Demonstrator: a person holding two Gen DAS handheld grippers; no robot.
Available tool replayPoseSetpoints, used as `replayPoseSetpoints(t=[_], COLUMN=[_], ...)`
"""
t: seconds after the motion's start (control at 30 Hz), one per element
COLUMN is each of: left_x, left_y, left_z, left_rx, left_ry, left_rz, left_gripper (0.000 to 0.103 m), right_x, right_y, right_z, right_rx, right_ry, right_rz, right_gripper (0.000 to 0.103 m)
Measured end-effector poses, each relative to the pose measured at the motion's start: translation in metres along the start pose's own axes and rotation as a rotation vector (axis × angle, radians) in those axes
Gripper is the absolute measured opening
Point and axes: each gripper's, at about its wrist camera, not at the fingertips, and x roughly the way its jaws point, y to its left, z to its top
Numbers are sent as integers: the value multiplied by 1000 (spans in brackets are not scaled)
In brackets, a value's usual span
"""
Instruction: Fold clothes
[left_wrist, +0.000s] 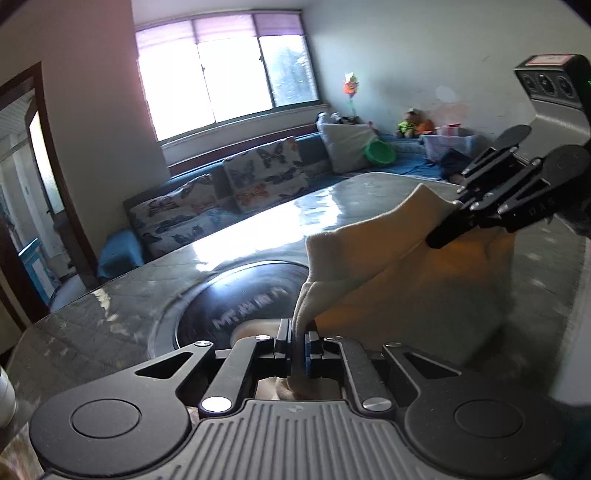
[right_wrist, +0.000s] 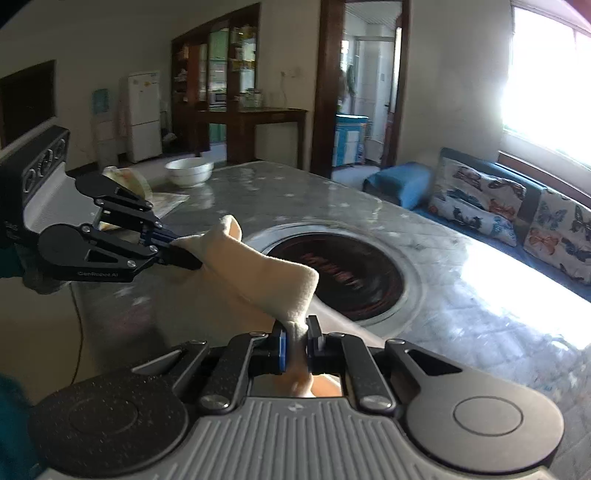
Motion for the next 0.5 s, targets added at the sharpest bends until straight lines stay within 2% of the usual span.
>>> replayPoseSetpoints(t=[0.1, 0.27, 0.33, 0.43, 0.5], left_x=[41, 97, 105, 102, 95], left_y=[14, 26, 31, 36, 41], left_z=[10, 1, -5, -7, -4], left_rx=[-25, -82, -113, -144, -167], left_ry=[38, 134, 154, 155, 145], left_rz=[38, 97, 118, 149, 176], left_gripper=[8, 18, 27, 32, 48], right_x=[33, 92, 107, 112, 107], right_y=[-24, -52, -58, -64, -69], right_z=[9, -1, -10, -22, -28], right_rx=[34, 133, 169, 217, 246], right_ry=[23, 81, 91, 78, 57], right_rz=[-34, -73, -111, -155, -184], right_gripper=[9, 11, 21, 21, 23])
